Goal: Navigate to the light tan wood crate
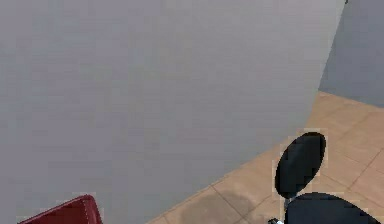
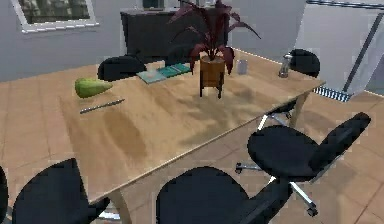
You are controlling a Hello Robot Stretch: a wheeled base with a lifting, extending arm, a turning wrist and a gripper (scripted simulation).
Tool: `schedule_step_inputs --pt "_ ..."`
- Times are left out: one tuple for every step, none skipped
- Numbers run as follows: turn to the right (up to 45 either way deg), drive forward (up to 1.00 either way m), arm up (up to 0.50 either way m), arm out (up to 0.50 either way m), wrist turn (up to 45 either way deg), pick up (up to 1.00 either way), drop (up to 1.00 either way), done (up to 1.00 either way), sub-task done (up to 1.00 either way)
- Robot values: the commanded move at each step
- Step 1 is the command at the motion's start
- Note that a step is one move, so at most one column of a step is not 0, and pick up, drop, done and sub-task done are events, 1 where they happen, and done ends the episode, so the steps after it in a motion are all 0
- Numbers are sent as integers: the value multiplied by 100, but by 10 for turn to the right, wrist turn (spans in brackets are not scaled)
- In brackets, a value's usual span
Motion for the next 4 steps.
schedule_step_inputs --pt "0 75 0 0 0 0 0 0 0" --pt "210 0 0 0 0 0 0 0 0" --pt "0 50 0 0 0 0 0 0 0" --pt "60 0 0 0 0 0 0 0 0"
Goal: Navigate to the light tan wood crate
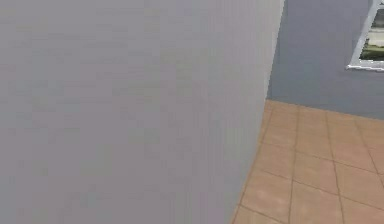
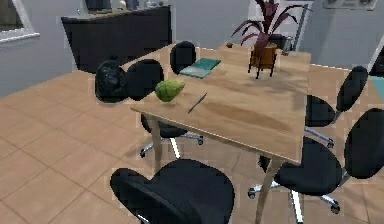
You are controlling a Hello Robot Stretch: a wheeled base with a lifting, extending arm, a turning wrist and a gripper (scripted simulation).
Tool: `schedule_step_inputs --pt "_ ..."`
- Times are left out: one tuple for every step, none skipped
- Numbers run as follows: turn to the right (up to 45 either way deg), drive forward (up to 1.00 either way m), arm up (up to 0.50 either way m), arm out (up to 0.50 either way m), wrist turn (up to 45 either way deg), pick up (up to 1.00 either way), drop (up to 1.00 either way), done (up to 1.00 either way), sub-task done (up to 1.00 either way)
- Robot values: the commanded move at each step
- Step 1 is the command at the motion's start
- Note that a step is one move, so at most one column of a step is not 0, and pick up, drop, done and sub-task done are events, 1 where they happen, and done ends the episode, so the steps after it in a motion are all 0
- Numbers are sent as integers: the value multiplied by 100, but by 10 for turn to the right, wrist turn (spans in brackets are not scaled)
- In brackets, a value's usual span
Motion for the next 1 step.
schedule_step_inputs --pt "0 15 0 0 0 0 0 0 0"
